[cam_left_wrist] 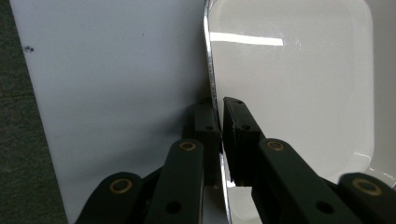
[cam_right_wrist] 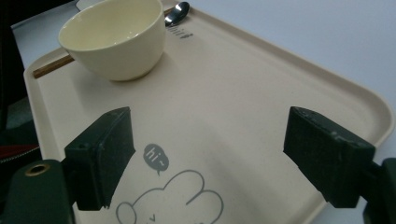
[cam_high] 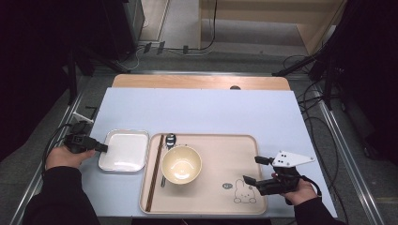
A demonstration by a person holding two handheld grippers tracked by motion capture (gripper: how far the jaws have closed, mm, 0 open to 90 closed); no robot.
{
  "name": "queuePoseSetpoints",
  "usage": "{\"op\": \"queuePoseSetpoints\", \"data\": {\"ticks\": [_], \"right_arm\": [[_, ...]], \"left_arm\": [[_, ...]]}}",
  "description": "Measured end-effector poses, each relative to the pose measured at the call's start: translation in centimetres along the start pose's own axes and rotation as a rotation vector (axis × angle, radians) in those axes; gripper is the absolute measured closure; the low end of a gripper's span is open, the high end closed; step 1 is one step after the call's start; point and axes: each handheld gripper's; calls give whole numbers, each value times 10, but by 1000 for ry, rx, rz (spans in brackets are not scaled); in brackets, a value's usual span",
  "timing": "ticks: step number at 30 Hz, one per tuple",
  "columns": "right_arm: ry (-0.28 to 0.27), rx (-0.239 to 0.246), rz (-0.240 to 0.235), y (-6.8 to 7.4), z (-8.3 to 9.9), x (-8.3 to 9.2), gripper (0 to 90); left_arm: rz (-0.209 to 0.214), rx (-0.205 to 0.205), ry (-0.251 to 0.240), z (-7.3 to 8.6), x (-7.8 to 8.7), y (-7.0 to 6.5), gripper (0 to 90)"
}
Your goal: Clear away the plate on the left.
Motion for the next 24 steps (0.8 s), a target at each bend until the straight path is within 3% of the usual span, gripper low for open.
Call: {"op": "queuePoseSetpoints", "data": {"ticks": [4,6,9,11,17,19,24], "right_arm": [[-7,-19,48,5,-2,-5,147],[10,-32,19,4,-4,-5,136],[9,1,14,5,-5,-3,142],[11,-8,8,6,-6,-3,175],[13,-27,26,9,-14,-4,188],[12,-28,26,9,-15,-4,227],[19,-38,21,8,-17,-6,228]], "left_arm": [[23,37,3,-1,0,3,879],[38,53,5,-2,1,4,884],[66,77,5,0,2,7,891],[78,84,3,1,4,8,894],[92,108,5,1,5,8,893],[99,108,6,0,7,8,891],[102,108,1,-2,13,3,890]]}}
Point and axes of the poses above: each handheld gripper's, and its own axes: x roughly backward along the jaws, z roughly out of its underside, y roughly to its left, and after that the axes turned 9 degrees about z, right-handed
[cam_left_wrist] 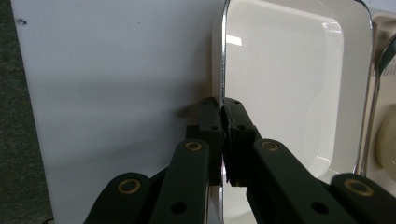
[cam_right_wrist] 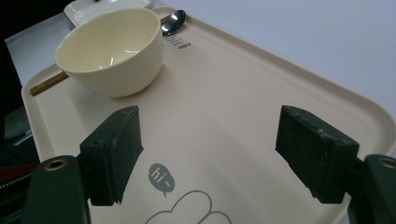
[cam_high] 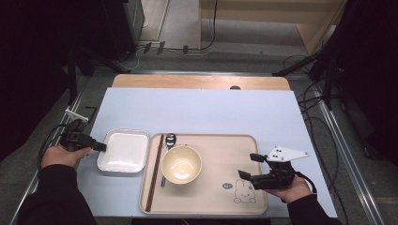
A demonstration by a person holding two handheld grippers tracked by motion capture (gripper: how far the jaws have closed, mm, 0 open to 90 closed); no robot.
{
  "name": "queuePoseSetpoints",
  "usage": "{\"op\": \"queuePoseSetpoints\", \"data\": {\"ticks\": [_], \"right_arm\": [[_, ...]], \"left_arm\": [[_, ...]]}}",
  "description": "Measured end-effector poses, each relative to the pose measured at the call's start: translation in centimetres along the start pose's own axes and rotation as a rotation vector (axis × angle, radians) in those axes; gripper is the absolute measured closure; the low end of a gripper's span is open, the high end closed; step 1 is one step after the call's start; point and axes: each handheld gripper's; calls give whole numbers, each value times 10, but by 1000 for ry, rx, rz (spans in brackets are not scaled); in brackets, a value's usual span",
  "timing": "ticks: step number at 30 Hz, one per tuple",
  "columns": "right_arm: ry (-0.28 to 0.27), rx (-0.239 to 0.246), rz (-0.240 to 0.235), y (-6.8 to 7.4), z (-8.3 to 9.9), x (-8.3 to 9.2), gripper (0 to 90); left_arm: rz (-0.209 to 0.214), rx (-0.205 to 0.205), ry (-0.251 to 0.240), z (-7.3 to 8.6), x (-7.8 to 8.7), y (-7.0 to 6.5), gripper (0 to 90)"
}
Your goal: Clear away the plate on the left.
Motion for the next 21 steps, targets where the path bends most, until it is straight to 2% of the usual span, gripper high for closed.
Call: {"op": "queuePoseSetpoints", "data": {"ticks": [6,11,14,21], "right_arm": [[12,-14,3,0,-9,-1,252],[24,-28,-5,0,-17,-6,280],[17,-14,0,0,-25,-9,288],[11,-7,4,1,-39,-14,295]], "left_arm": [[-7,-13,3,-4,9,-10,890],[8,-10,0,-9,17,-21,890],[-2,-10,6,-13,22,-27,891],[15,-22,8,-22,29,-41,894]]}}
Point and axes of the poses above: each handheld gripper's, and its own axes: x roughly backward along the jaws, z roughly out of its underside, y roughly to its left, and after that the axes turned 9 degrees about z, right-handed
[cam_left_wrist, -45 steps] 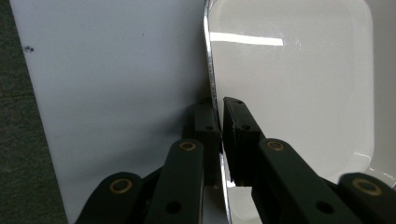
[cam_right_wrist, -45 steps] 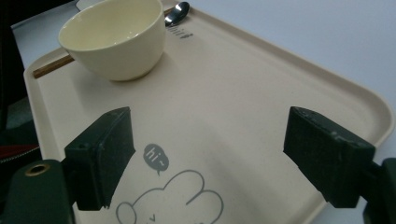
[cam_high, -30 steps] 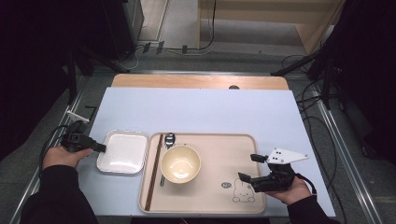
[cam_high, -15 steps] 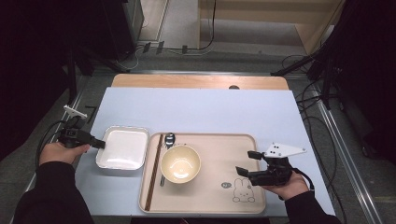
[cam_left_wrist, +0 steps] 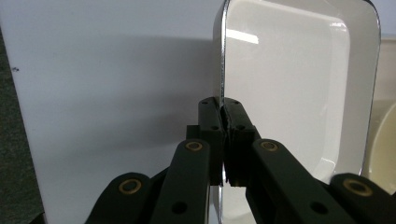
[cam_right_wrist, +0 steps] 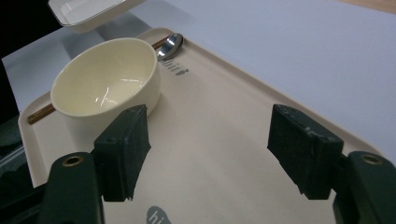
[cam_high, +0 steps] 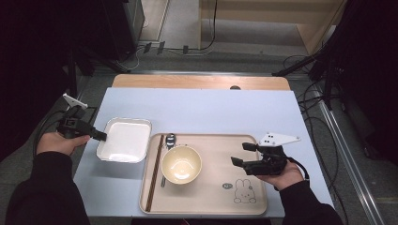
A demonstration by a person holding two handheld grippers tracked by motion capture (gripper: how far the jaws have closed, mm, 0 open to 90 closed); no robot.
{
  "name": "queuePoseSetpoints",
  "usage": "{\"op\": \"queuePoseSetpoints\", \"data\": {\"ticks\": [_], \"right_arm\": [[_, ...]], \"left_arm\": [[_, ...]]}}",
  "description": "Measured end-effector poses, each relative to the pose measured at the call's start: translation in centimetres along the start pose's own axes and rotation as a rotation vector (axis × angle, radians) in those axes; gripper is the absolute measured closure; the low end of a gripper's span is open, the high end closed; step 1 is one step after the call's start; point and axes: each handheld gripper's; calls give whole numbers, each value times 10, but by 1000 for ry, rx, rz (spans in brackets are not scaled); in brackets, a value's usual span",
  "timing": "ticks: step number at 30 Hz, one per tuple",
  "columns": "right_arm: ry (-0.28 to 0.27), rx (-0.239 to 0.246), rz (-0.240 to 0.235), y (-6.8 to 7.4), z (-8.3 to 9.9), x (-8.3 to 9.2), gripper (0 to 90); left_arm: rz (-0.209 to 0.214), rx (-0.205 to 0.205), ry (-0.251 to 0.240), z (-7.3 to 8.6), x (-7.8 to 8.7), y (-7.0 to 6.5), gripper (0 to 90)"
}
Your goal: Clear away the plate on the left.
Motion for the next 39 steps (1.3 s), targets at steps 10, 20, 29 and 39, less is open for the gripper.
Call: {"op": "queuePoseSetpoints", "data": {"ticks": [10,20,29,39], "right_arm": [[0,17,0,5,-23,-9,328],[10,24,9,5,-40,-19,336],[17,17,16,6,-56,-30,341],[56,-43,24,9,-78,-42,356]], "left_arm": [[12,-23,-1,-15,7,-26,894],[15,-63,12,-32,5,-55,893],[23,-94,27,-44,-5,-77,893],[21,-124,36,-55,-15,-97,894]]}}
Point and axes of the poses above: each handheld gripper's, and its own axes: x roughly backward along the jaws, z roughly out of its underside, y roughly to its left, and after that the axes turned 9 degrees about z, right-handed
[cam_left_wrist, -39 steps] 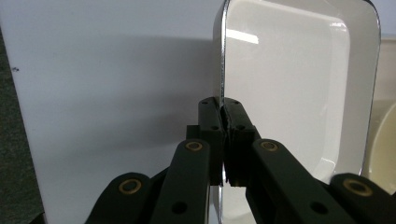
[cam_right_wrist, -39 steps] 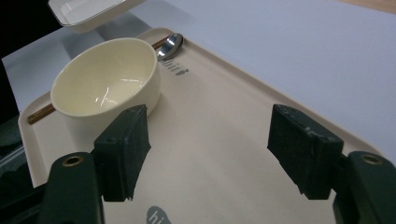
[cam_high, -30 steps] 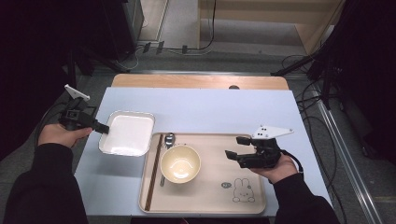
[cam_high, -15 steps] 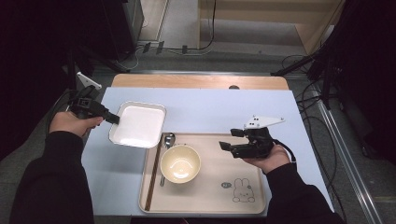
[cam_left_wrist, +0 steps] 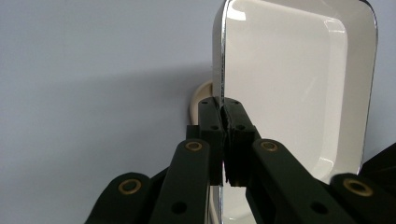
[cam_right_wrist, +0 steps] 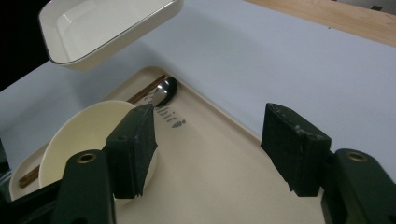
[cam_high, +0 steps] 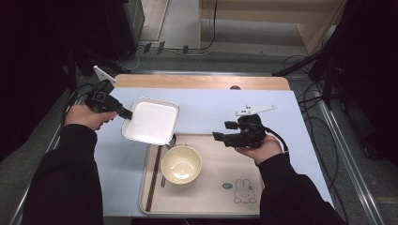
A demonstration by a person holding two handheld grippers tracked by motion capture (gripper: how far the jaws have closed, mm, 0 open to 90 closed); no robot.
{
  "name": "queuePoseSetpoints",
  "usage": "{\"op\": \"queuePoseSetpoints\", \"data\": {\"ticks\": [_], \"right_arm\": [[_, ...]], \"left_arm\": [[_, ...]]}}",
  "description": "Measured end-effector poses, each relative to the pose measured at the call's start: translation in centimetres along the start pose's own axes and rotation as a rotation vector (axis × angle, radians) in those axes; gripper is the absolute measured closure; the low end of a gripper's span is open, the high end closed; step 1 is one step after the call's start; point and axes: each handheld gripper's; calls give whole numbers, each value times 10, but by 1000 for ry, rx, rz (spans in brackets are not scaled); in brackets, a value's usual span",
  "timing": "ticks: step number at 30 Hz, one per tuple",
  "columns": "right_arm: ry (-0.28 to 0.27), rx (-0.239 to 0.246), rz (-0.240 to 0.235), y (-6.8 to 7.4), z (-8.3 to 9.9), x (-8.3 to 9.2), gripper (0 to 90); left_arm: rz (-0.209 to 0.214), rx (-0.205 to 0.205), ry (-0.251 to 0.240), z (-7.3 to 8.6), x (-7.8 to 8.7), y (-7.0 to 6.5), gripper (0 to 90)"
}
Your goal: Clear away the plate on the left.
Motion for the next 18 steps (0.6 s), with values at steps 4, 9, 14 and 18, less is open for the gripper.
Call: {"op": "queuePoseSetpoints", "data": {"ticks": [4,9,14,18], "right_arm": [[22,-14,-3,5,-9,-5,359],[51,-12,3,12,-23,-12,374],[69,-23,4,20,-36,-21,384],[72,-34,3,24,-43,-30,404]], "left_arm": [[9,0,2,-4,-4,-5,894],[17,-1,9,-10,-12,-10,894],[32,1,17,-16,-22,-14,893],[35,-7,28,-20,-30,-20,893]]}}
Point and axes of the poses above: each handheld gripper's, and its own axes: x roughly backward along the jaws, z roughly out of its underside, y roughly to its left, and after that the axes turned 9 degrees about z, right-handed
